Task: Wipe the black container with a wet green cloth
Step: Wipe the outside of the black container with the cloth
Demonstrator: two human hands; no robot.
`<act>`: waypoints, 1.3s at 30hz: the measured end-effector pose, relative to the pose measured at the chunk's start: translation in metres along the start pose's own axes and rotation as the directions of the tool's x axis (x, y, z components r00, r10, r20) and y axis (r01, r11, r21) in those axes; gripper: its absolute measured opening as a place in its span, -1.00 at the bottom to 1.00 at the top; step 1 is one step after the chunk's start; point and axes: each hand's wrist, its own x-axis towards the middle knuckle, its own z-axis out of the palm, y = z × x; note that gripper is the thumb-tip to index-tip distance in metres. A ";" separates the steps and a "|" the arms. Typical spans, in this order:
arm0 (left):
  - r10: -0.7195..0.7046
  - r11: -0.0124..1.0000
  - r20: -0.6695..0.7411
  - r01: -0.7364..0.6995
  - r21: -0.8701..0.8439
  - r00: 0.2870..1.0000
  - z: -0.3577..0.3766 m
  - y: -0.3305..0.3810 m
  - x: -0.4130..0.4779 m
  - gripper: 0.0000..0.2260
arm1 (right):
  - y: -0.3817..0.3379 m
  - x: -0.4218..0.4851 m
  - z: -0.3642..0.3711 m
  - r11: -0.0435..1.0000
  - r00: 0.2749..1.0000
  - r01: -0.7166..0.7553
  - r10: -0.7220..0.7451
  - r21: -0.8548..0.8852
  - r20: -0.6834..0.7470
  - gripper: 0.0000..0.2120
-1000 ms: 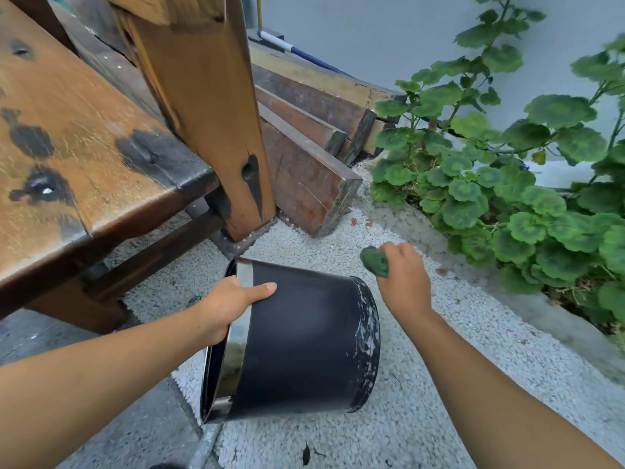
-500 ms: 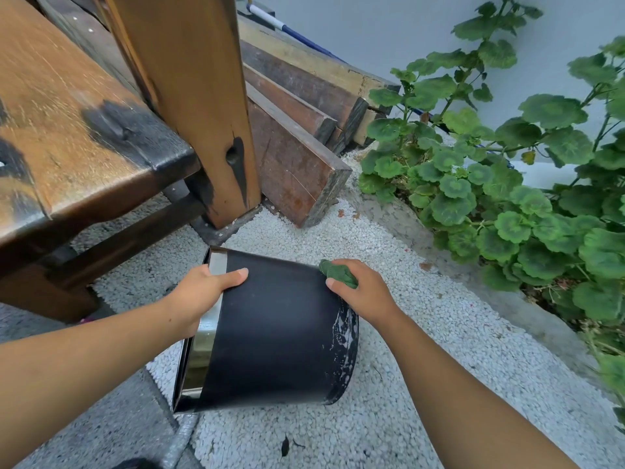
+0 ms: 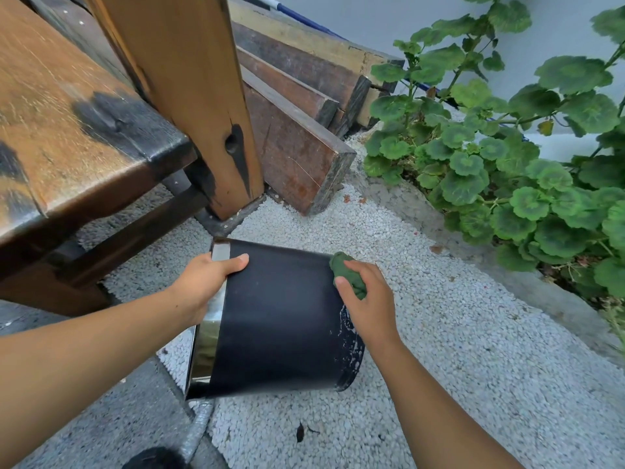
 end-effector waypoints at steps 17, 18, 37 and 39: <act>-0.020 0.997 -0.004 0.021 0.072 1.000 0.001 0.014 0.013 -0.84 | 0.024 -0.075 0.021 0.986 0.977 0.092 -0.117 -0.139 -0.180 -0.61; -0.020 0.997 -0.009 0.020 0.079 1.000 0.001 0.014 0.015 -0.84 | 0.026 -0.079 0.022 0.983 0.975 0.101 -0.129 -0.155 -0.182 -0.61; -0.096 0.957 0.128 0.056 0.286 0.987 -0.013 0.025 0.002 -0.66 | 0.045 -0.113 0.025 0.967 0.982 0.141 -0.163 -0.212 -0.091 -0.53; -0.164 0.906 0.261 0.041 0.421 0.951 -0.023 0.022 -0.010 -0.72 | 0.048 -0.112 0.022 0.974 0.984 0.126 -0.146 -0.187 -0.100 -0.54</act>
